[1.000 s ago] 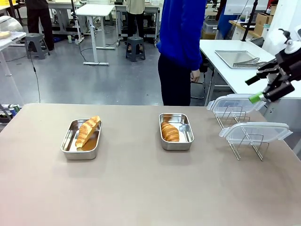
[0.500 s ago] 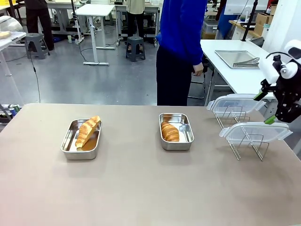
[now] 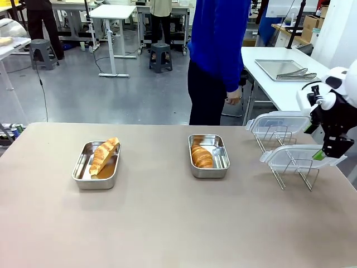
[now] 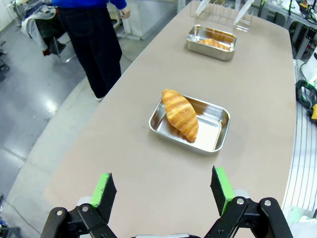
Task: Place the bread in airtight containers.
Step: Pick up one Airtight Container lid and hand it to the human.
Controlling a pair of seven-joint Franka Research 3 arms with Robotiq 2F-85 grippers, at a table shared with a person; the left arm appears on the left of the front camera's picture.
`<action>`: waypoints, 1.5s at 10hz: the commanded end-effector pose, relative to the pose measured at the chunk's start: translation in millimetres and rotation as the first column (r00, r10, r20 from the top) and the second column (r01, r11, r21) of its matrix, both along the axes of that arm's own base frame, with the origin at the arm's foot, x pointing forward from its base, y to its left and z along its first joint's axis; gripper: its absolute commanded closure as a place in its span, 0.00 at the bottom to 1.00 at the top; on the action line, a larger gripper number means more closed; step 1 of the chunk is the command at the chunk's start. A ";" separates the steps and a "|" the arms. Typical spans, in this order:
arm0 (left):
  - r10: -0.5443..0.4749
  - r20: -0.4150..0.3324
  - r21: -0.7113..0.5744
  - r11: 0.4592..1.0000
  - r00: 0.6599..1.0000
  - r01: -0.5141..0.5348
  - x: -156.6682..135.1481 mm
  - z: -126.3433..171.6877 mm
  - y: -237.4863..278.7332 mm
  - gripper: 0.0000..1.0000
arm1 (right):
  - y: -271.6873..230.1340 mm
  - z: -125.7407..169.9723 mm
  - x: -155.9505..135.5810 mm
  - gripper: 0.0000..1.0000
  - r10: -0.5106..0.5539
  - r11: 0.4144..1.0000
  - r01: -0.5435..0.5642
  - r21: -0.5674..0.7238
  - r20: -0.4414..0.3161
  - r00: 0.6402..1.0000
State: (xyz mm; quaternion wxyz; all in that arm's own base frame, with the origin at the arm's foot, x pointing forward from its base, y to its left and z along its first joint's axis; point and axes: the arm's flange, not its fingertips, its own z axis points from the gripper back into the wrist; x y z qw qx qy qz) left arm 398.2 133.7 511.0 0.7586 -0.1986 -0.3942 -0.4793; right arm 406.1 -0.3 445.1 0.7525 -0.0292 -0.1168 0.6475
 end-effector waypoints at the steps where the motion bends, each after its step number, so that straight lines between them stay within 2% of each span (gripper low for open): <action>1: -0.008 0.007 -0.005 1.000 1.000 0.008 0.8 1.1 0.4 0.00 | -0.2 -3.0 18.7 0.00 0.015 1.000 -0.016 -0.017 -0.018 1.000; 2: -0.008 0.007 -0.005 1.000 1.000 0.008 0.8 1.1 0.4 0.00 | -3.6 -8.4 21.4 0.00 0.015 1.000 -0.015 -0.015 -0.002 1.000; 3: -0.008 0.007 -0.005 1.000 1.000 0.008 0.8 1.1 0.4 0.00 | -4.1 -8.8 22.3 0.59 0.018 1.000 -0.018 -0.023 0.007 1.000; 4: -0.008 0.007 -0.005 1.000 1.000 0.008 0.8 1.1 0.4 0.00 | -3.9 -9.2 21.9 0.59 0.020 0.999 -0.020 -0.028 0.004 1.000; 5: -0.008 0.007 -0.005 1.000 1.000 0.008 0.8 1.1 0.4 0.00 | -3.7 -9.3 21.7 1.00 0.024 0.999 -0.024 -0.032 -0.001 1.000; 6: -0.008 0.007 -0.005 1.000 1.000 0.008 0.8 1.1 0.4 0.00 | -3.5 -9.3 22.2 0.64 0.030 0.999 -0.030 -0.033 -0.003 1.000; 7: -0.008 0.007 -0.005 1.000 1.000 0.008 0.8 1.1 0.4 0.00 | -3.7 -10.7 21.8 1.00 0.034 0.999 -0.034 -0.034 -0.006 0.999; 12: -0.008 0.007 -0.005 1.000 1.000 0.008 0.8 1.1 0.4 0.00 | -1.6 -9.7 20.1 1.00 0.059 0.997 -0.059 -0.044 -0.012 0.998; 15: -0.008 0.007 -0.005 1.000 1.000 0.008 0.8 1.1 0.4 0.00 | -1.0 8.9 10.7 1.00 0.058 0.996 -0.057 -0.075 0.010 0.998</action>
